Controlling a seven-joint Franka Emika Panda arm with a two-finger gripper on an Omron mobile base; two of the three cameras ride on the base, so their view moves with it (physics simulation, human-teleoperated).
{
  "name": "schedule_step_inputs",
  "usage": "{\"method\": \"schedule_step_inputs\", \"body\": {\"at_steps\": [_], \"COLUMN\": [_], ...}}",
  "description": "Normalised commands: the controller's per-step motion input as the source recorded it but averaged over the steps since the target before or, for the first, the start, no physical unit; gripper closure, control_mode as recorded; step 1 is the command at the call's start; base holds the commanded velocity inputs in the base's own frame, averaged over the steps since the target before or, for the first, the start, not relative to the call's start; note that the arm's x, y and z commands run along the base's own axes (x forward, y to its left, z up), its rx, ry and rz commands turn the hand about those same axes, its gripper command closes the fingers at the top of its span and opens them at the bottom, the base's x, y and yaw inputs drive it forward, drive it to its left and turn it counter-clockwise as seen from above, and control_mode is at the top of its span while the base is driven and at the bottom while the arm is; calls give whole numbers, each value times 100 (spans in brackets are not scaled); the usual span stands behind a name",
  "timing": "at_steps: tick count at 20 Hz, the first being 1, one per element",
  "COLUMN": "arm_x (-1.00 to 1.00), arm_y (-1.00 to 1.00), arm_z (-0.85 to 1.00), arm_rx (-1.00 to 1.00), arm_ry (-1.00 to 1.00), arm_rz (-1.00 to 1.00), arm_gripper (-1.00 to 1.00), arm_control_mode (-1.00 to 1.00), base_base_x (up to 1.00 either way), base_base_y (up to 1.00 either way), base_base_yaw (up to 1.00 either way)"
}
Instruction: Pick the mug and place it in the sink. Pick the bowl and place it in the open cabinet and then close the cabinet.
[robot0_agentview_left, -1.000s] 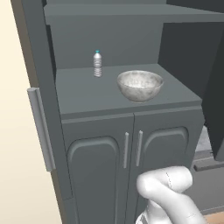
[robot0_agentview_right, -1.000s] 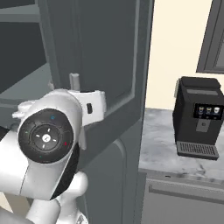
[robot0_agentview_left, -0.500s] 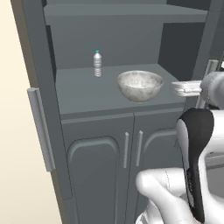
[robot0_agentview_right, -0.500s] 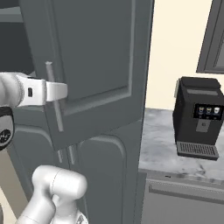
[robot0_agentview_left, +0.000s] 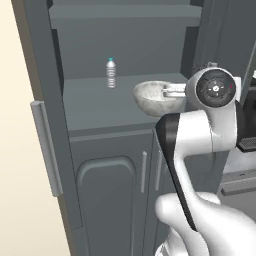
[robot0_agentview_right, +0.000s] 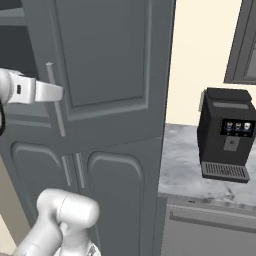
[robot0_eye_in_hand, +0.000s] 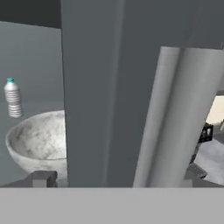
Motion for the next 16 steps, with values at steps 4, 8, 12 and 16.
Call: {"method": "schedule_step_inputs", "body": {"at_steps": [4,8,12,16], "arm_x": [100,100,100,100], "arm_y": [31,23,1,0], "arm_z": [-30,-41,-68,-84], "arm_rx": [11,12,12,12], "arm_ry": [41,32,20,3], "arm_rz": [24,44,55,42], "arm_gripper": [-100,-100,-100,-100], "arm_control_mode": [-100,-100,-100,-100], "base_base_x": [0,0,0,0], "base_base_y": [0,0,0,0], "base_base_yaw": [0,0,0,0]}}
